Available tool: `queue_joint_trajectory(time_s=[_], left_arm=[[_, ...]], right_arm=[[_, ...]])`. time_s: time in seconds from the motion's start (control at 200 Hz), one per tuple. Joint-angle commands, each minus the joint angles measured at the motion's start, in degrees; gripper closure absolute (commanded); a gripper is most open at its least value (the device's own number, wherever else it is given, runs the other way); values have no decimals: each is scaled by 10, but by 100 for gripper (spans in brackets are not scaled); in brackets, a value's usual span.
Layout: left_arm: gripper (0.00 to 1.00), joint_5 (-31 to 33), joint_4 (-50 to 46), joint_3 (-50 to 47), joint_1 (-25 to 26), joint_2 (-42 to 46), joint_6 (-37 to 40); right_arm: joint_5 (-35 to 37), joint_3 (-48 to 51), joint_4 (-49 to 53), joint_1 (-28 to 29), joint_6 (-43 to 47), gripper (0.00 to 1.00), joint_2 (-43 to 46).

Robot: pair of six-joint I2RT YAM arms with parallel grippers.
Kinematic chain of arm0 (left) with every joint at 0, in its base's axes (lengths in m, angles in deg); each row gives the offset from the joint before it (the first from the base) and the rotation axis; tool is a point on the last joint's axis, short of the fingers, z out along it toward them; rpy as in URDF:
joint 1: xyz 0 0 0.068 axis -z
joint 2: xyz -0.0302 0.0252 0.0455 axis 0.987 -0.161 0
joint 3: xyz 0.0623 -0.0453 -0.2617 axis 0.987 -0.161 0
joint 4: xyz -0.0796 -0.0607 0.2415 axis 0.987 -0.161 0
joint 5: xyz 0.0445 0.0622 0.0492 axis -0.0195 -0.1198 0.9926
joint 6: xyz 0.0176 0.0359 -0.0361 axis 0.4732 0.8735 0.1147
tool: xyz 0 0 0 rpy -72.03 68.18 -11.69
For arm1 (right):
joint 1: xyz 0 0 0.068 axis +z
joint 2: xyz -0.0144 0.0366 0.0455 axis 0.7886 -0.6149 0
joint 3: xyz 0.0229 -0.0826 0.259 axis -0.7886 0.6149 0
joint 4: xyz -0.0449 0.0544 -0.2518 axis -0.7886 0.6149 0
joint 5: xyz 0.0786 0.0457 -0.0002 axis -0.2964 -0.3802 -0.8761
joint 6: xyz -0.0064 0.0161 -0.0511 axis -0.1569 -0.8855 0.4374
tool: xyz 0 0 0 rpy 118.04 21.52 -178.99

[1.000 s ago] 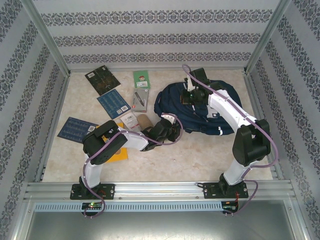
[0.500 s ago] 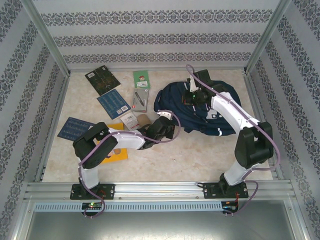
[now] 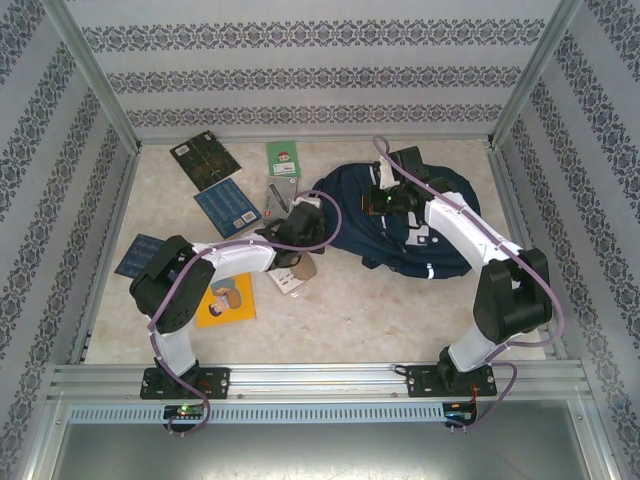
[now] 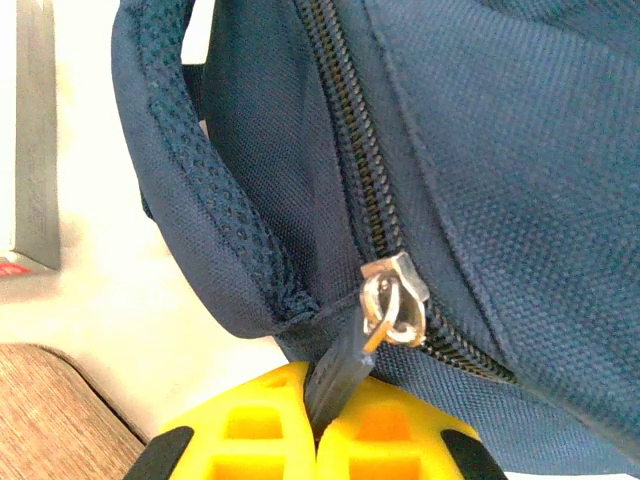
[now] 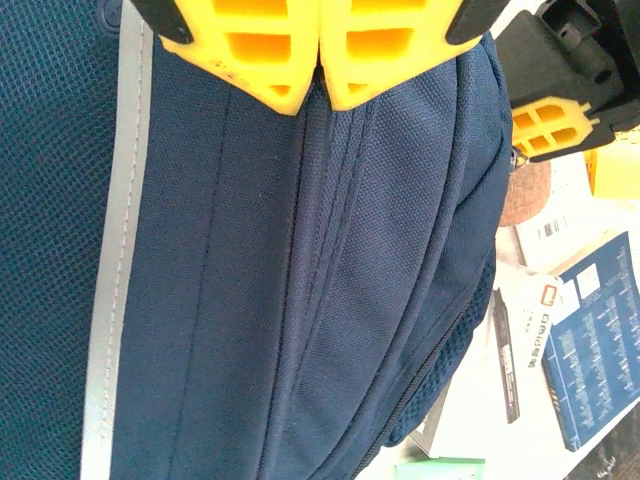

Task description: Pack the student bag

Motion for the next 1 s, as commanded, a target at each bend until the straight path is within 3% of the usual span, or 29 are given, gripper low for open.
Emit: queue_joint_trajectory(time_s=[0.0,0.05,0.095,0.22,0.375,0.535,0.57,0.664,0.994], left_arm=[[100,-10,-37,21,-21,-4,28],[100,-30,-30,22,-20,-3,34],[100,-45,-30,24,-18,-3,40],[100,-62,-45,32,-16,1,52],[100,-73,-60,37,-15,7,64],[100,-85,-78,42,-14,13,77],[100,-88,-83,41,-13,17,80],[100,-95,-101,40,-7,26,94],[100,-135,-157,56,58,28,116]], right_arm=[[5,5,33,-16,22,77,23],[11,9,37,-15,16,56,29],[14,16,39,-14,11,52,39],[-5,82,25,5,-16,58,90],[20,196,8,73,-53,67,161],[22,295,-42,103,-103,90,204],[29,310,-47,100,-109,97,203],[50,325,-45,69,-116,100,185],[160,283,-61,-66,-83,96,129]])
